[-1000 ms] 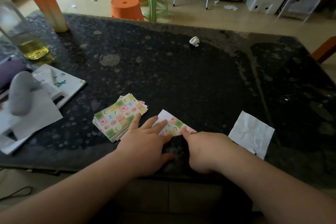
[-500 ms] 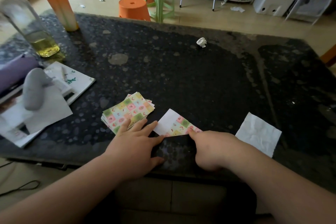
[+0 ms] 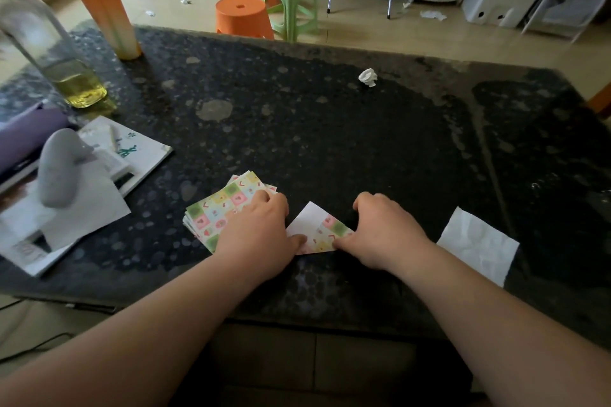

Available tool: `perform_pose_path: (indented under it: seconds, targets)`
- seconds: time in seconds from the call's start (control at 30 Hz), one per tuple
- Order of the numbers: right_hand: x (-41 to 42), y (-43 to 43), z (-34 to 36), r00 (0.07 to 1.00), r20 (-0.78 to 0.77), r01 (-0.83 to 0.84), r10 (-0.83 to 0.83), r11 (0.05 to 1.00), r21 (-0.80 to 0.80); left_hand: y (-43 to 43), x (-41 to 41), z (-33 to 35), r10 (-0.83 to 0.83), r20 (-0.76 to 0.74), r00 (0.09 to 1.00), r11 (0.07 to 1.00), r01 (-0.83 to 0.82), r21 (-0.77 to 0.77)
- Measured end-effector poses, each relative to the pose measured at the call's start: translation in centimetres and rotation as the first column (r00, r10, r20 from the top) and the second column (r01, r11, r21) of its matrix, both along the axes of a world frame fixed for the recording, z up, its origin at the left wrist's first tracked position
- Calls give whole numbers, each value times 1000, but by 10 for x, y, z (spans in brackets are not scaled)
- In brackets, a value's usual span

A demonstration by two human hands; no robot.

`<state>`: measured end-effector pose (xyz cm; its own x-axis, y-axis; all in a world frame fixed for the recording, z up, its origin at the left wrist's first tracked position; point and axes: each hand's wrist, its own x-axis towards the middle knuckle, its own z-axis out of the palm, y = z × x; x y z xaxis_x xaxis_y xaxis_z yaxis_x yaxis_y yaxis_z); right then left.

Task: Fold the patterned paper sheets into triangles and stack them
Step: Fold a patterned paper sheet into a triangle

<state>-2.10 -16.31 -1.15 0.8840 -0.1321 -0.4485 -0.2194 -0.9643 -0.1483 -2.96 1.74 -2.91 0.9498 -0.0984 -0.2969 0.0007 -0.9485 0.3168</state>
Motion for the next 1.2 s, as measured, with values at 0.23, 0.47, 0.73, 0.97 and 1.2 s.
perform_pose_path:
  seconds: [0.23, 0.47, 0.73, 0.97, 1.2]
  targets:
    - [13, 8, -3, 987, -134, 98, -91, 994, 45, -9, 6, -2, -16, -33, 999, 1000, 16, 12]
    - [10, -6, 8, 990, -139, 65, -29, 962, 265, -6, 13, -8, 83, -101, 991, 985, -97, -140]
    - [9, -53, 17, 948, -274, 313, -160, 619, 720, -5, 21, 18, 175, -551, 816, 456, -563, -689]
    - [8, -57, 10, 952, -229, 304, -203, 542, 783, -21, 14, 21, 61, -701, 711, 214, -695, -686]
    - [5, -53, 12, 896, -302, 418, -326, 391, 820, -29, 17, 21, 48, -717, 695, 20, -719, -695]
